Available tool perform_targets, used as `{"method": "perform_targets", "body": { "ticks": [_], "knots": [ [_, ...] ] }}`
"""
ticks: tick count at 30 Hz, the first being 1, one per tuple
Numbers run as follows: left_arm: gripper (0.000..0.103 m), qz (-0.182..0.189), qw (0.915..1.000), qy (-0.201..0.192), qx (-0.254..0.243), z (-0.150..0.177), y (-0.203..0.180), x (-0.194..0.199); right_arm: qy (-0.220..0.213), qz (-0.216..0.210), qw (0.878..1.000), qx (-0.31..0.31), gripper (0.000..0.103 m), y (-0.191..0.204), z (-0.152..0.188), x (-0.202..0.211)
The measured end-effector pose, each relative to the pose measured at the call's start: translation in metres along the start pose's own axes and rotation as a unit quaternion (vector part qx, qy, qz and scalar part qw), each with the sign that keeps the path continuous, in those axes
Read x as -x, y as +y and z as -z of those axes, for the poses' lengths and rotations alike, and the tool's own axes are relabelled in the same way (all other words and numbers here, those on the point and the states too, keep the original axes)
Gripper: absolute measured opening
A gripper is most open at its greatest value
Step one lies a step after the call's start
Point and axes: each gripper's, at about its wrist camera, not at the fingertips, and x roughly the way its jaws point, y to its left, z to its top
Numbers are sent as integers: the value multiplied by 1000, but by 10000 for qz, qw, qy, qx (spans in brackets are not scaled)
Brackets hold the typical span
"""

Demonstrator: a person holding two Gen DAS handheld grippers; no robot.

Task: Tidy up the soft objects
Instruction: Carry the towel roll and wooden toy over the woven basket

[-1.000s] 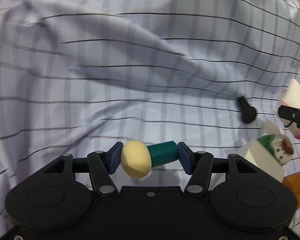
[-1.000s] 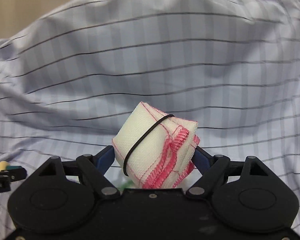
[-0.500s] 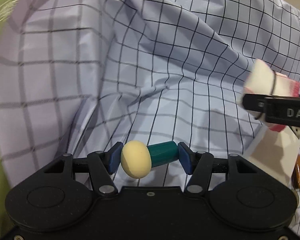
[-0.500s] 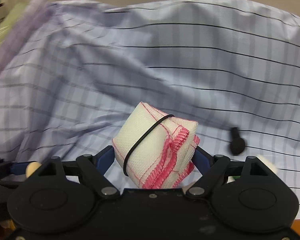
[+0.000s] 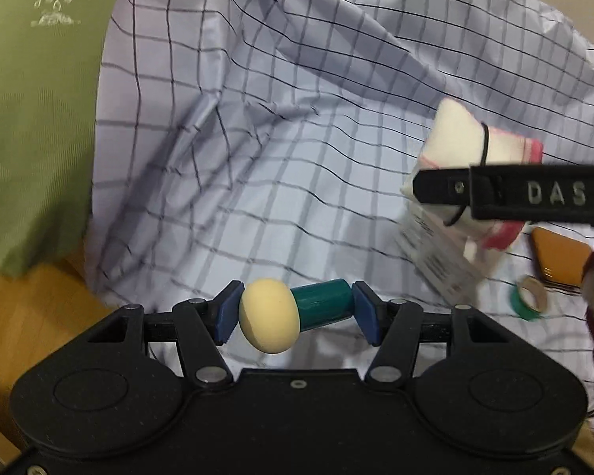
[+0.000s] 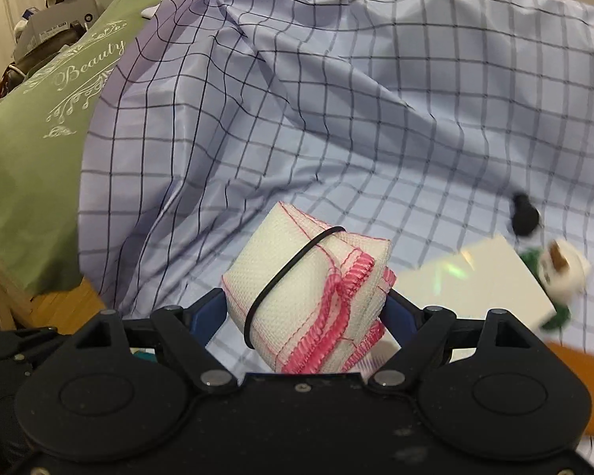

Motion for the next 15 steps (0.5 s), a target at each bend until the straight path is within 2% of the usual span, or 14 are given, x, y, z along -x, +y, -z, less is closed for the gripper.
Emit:
{"method": "perform_targets", "body": {
  "ticks": [5,10,15],
  "knots": [
    [56,45,9999,-32,-152,19,-21,21,-70,-91,9997,-219,84,-18,30,42],
    [56,349,9989,118,-296,40,-47,33,-13,-97,9989,-460,84,-42,66,82],
    [56,715,9954,411,-488,62,-74,37,114,97,9971,-749,84,-67,107,114]
  ]
}}
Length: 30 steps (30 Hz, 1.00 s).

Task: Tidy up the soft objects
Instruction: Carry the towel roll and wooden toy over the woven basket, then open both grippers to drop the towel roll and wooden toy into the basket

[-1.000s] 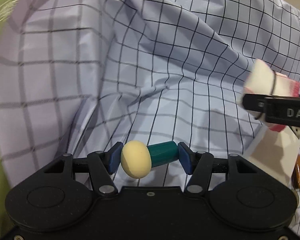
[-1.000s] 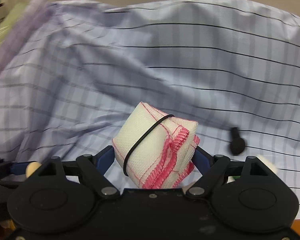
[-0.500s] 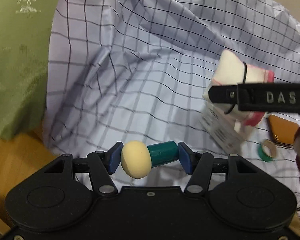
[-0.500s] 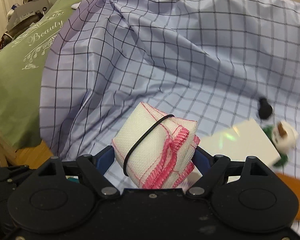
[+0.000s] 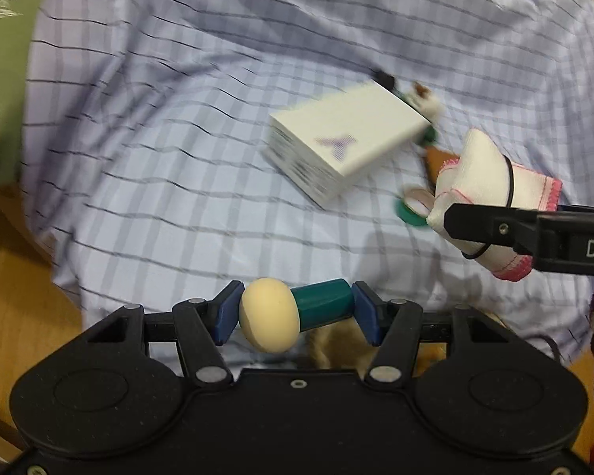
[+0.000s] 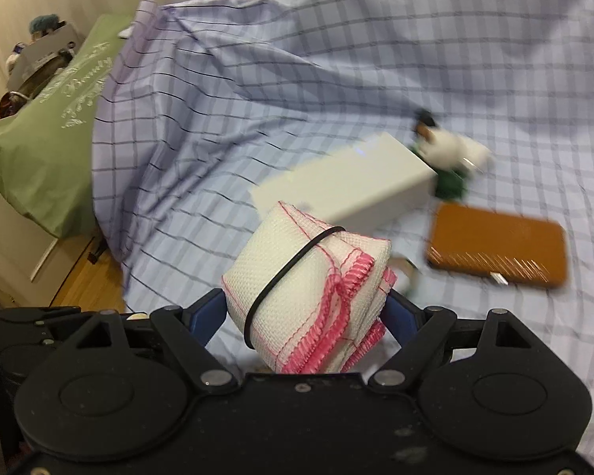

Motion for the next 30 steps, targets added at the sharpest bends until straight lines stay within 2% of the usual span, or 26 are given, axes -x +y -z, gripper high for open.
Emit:
{"method": "perform_targets", "body": {
  "ticks": [9,16,24,30],
  "knots": [
    [56,375,9976,365,-455,19,-44,-10,173,588,9969,-494,85,-42,68,37],
    [56,590,9930,653,-789,35,-69,-18,406,834,9925,-796,85,-55,109,55],
    [56,595,9911,800,-878,48,-76,-19,543,879,9928,-606,85,-47,125,60],
    [59,530,9912,839,-876,51,-74,-16,539,838,9934,-566,86,-44,122,62]
  ]
}}
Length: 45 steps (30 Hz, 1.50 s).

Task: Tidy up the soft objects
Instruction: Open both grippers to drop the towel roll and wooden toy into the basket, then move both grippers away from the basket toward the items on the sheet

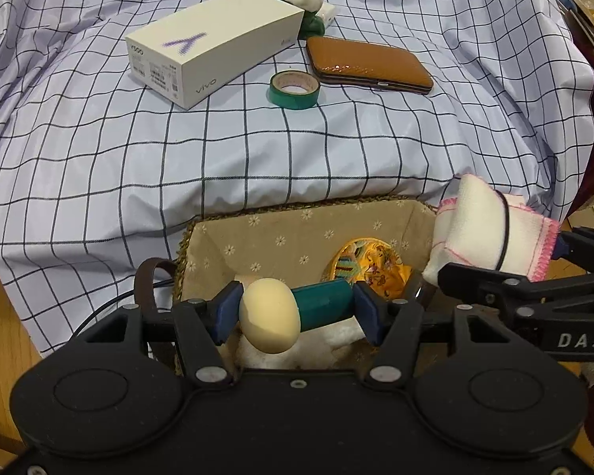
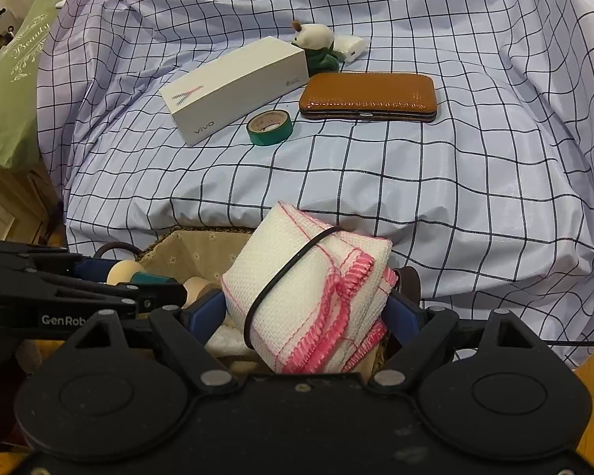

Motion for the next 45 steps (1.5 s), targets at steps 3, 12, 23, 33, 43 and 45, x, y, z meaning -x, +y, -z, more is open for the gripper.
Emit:
{"method": "perform_targets", "body": {
  "ticks": [3,12,23,33,43,45],
  "knots": [
    [66,-44,10000,-41,-7,1,0,2,-7,-34,10000,21,87,0,1,2],
    [71,-71,10000,-30,-15,2,0,1,22,-103,9999,37,88,1,5,2],
    [71,-84,10000,-36,-12,1,0,1,-94,-121,9998,116,93,2,5,5],
    [71,-88,9999,-70,-3,2,-1,2,-263,-39,9996,78,93,1,5,8],
    [71,-160,9997,-187,8,2,0,5,-558,131,9984,39,93,0,2,11],
    [71,-190,9996,-231,-6,2,-1,6,-605,157,9980,44,93,0,1,10]
  ]
}}
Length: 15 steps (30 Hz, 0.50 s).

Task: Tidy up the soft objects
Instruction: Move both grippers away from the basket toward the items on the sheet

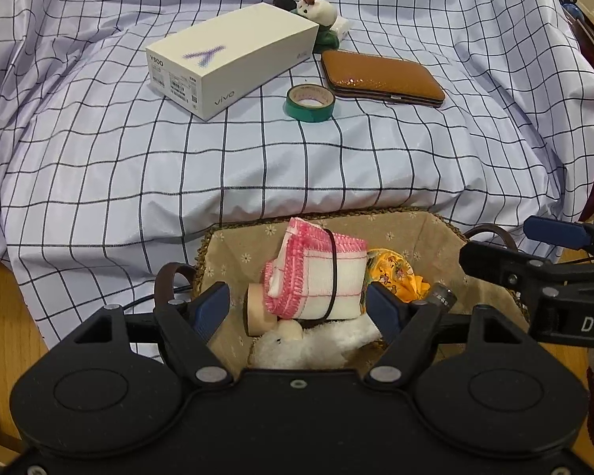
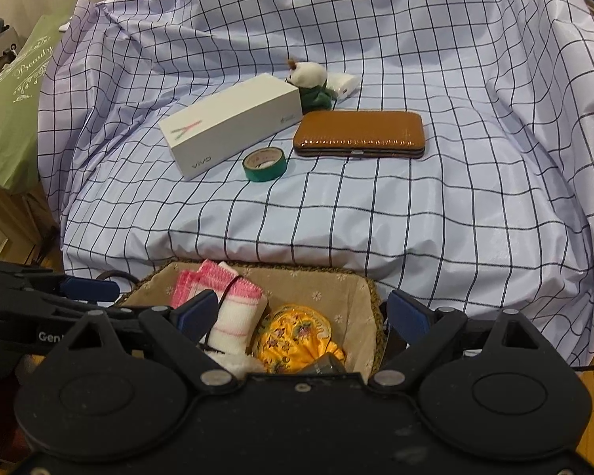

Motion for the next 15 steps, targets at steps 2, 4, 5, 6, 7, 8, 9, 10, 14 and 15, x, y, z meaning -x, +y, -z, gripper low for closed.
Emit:
{"method": "perform_targets", "body": {
  "ticks": [2,4,5,6,7,8,9,10,14,15],
  "knots": [
    [71,-46,10000,-60,-12,-1,-1,1,-73,47,10000,-3,93,0,-1,0],
    [71,-85,9999,-124,-10,-2,0,1,-157,100,9998,2,93,1,-3,0],
    [71,-99,9998,-154,-4,-3,0,1,-206,131,9997,8,94,0,-5,0],
    [71,-118,9998,-188,7,-5,1,1,-258,166,9995,13,94,0,-6,-1],
    [71,-137,9997,-222,10,-6,1,1,-309,208,9993,23,94,0,-8,-1],
    [71,-169,9995,-258,9,-8,2,0,-373,270,9989,37,94,0,-10,-2],
    [72,-207,9993,-297,6,-10,2,0,-422,328,9986,47,94,0,-12,-3],
    [72,-252,9991,-351,2,-12,3,0,-485,390,9980,62,94,-2,-15,-5],
    [72,-445,9973,-588,12,-23,7,-1,-709,559,9959,98,96,-5,-25,-10],
    [72,-499,9966,-649,30,-26,8,-2,-775,613,9950,113,96,-6,-28,-11]
  ]
}}
